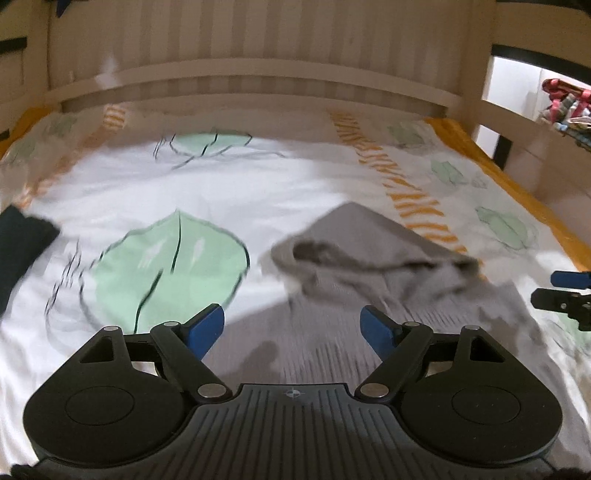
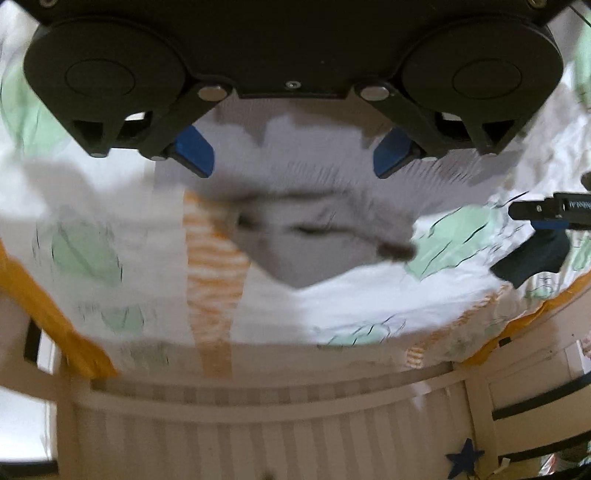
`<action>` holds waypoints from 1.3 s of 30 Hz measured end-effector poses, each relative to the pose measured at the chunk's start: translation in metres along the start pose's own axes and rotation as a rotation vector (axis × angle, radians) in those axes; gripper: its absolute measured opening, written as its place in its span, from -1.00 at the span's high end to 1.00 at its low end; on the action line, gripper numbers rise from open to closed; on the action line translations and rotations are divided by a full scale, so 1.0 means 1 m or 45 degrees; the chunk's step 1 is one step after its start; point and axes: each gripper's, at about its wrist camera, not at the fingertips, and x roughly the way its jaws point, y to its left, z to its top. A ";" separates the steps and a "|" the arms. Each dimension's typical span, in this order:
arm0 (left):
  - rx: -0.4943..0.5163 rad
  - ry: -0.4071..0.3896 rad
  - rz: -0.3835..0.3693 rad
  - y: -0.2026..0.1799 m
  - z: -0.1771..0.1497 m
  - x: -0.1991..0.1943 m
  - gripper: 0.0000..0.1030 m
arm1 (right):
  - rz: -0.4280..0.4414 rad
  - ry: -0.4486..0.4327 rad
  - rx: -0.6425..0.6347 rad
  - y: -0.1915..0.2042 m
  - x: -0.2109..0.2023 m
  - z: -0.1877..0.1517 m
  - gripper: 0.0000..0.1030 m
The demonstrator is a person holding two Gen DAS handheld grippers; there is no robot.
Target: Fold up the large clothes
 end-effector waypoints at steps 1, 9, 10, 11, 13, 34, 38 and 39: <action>0.005 -0.005 0.004 0.000 0.004 0.010 -0.56 | -0.007 -0.009 -0.021 -0.004 0.013 0.006 -0.59; 0.127 -0.017 0.016 -0.003 0.033 0.089 -0.56 | -0.016 0.005 -0.179 -0.024 0.096 0.026 -0.32; 0.136 -0.008 0.019 -0.004 0.035 0.099 -0.56 | -0.009 0.008 -0.208 -0.024 0.104 0.026 -0.32; 0.144 0.002 0.019 -0.004 0.036 0.107 -0.55 | -0.004 0.011 -0.230 -0.023 0.110 0.026 -0.32; 0.168 0.024 0.014 -0.005 0.036 0.123 -0.54 | 0.004 0.015 -0.271 -0.020 0.123 0.026 -0.32; 0.286 0.012 0.022 0.000 0.007 0.129 0.61 | -0.047 -0.160 -0.254 -0.055 0.138 0.063 0.77; 0.295 0.129 0.001 0.010 -0.008 0.142 0.53 | -0.053 0.111 -0.378 -0.061 0.161 0.020 0.60; 0.276 0.126 -0.005 0.013 -0.008 0.139 0.43 | -0.049 0.136 -0.382 -0.064 0.161 0.013 0.53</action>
